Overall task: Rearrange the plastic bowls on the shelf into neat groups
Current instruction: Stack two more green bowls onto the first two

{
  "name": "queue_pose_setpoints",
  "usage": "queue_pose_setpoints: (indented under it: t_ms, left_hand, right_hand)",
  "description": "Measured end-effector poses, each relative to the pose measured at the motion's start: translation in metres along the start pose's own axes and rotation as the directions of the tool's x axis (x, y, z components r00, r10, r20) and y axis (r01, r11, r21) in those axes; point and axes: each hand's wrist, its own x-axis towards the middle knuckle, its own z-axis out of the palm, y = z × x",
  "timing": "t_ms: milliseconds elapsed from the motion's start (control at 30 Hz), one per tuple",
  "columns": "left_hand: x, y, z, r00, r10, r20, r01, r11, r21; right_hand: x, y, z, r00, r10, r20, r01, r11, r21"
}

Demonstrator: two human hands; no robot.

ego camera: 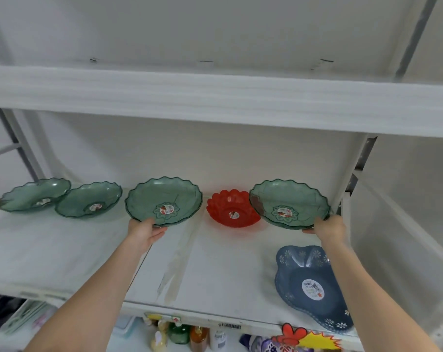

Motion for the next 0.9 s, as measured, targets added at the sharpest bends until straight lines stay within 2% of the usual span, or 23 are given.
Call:
queue_pose_setpoints:
  t_ms: [367,567,700,900]
  left_hand:
    - [-0.05,0.046,-0.109,0.998,-0.062,0.015,0.062,0.998,-0.015]
    - [-0.051,0.079,-0.192,0.996,-0.077,0.05,0.077,0.997,0.014]
    - [-0.039,0.091,-0.235,0.994,-0.1,0.053,0.099,0.995,0.014]
    - [-0.005,0.104,-0.289,0.993,-0.108,0.054,0.11,0.994,-0.021]
  right_hand:
    - [-0.119,-0.062,0.033,0.998,0.041,0.052,-0.041,0.999,-0.01]
    - [-0.194,-0.081,0.099,0.997,0.065,0.037,-0.067,0.997,0.038]
    - [-0.233,-0.093,0.15,0.993,0.098,0.068,-0.102,0.993,0.066]
    - [-0.27,-0.116,0.223,0.988,0.053,0.144,-0.067,0.993,0.096]
